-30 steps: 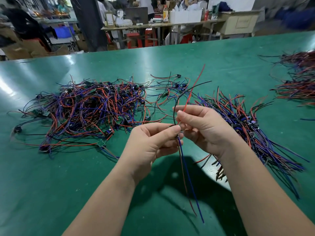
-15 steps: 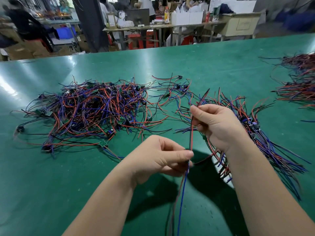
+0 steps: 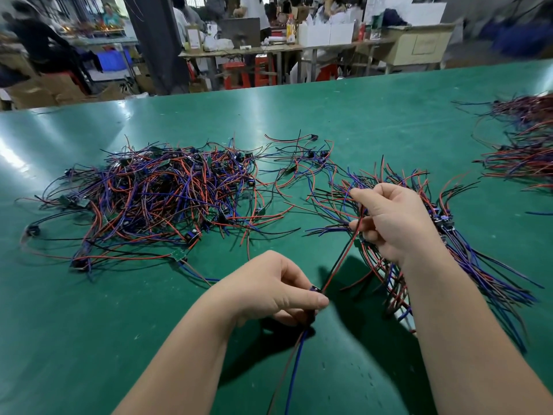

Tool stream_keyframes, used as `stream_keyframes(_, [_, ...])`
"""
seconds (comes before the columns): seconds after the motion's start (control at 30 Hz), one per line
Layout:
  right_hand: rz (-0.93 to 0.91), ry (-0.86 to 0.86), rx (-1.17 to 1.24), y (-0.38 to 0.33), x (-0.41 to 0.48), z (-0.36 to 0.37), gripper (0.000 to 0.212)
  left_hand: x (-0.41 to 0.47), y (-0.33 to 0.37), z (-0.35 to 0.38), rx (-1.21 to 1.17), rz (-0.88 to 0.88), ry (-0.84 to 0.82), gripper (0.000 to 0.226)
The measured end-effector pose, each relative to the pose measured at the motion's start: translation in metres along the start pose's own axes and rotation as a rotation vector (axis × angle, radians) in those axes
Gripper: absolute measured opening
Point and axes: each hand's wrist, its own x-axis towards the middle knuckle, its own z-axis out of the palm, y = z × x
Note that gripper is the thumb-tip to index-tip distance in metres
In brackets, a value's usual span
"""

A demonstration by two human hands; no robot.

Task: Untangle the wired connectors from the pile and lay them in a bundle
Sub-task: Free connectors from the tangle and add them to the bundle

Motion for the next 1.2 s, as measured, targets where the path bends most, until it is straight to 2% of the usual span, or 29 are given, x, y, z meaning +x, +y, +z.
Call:
stream_keyframes(0.1, [-0.011, 0.016, 0.049, 0.001, -0.001, 0.002, 0.04, -0.002, 0.0, -0.002, -0.015, 0.006, -0.027, 0.014])
stream_keyframes(0.17, [-0.046, 0.005, 0.17, 0.0, -0.003, 0.004, 0.035, -0.004, 0.002, -0.006, -0.018, 0.019, -0.02, 0.014])
stream_keyframes(0.23, [-0.055, -0.032, 0.31, -0.002, -0.004, 0.009, 0.029, -0.006, 0.004, -0.015, -0.04, 0.038, 0.068, 0.015])
stream_keyframes(0.27, [-0.041, -0.043, 0.307, -0.002, -0.003, 0.011, 0.029, -0.006, 0.004, -0.02, -0.082, 0.048, 0.143, 0.017])
stream_keyframes(0.37, [-0.056, -0.139, -0.007, 0.002, -0.006, 0.015, 0.015, -0.002, 0.004, -0.031, -0.246, 0.081, 0.352, 0.023])
stream_keyframes(0.47, [-0.201, -0.529, -0.271, 0.007, -0.021, 0.022, 0.037, 0.001, 0.003, -0.03, -0.31, 0.101, 0.412, 0.032])
stream_keyframes(0.5, [-0.247, -0.633, -0.343, 0.009, -0.027, 0.027, 0.039, 0.002, 0.002, -0.028, -0.309, 0.108, 0.402, 0.032])
stream_keyframes(0.53, [-0.32, -0.669, -0.437, 0.011, -0.031, 0.032, 0.037, 0.003, 0.002, -0.025, -0.298, 0.114, 0.385, 0.032])
stream_keyframes(0.63, [-0.556, -0.52, -0.692, 0.017, -0.034, 0.042, 0.026, 0.005, 0.003, -0.02, -0.256, 0.143, 0.355, 0.03])
stream_keyframes(0.83, [-0.657, -0.505, -0.754, 0.013, -0.033, 0.038, 0.033, 0.004, 0.003, -0.019, -0.352, 0.195, 0.261, 0.023])
stream_keyframes(0.97, [-0.638, -0.334, -0.684, 0.014, -0.031, 0.036, 0.036, 0.005, 0.005, -0.019, -0.409, 0.169, 0.261, 0.019])
stream_keyframes(1.03, [-0.636, -0.2, -0.717, 0.011, -0.025, 0.028, 0.039, 0.005, 0.004, -0.023, -0.237, 0.179, 0.436, 0.016])
stream_keyframes(1.13, [-0.596, 0.036, -0.839, 0.002, -0.011, 0.007, 0.043, 0.002, -0.005, -0.039, 0.573, 0.14, 0.903, 0.017])
stream_keyframes(1.17, [-0.552, 0.109, -0.882, 0.0, -0.006, -0.001, 0.044, -0.001, -0.006, -0.044, 0.765, 0.09, 1.01, 0.024])
stream_keyframes(1.2, [-0.497, 0.174, -0.925, -0.001, -0.003, -0.008, 0.045, -0.002, -0.008, -0.05, 0.852, 0.011, 1.066, 0.031])
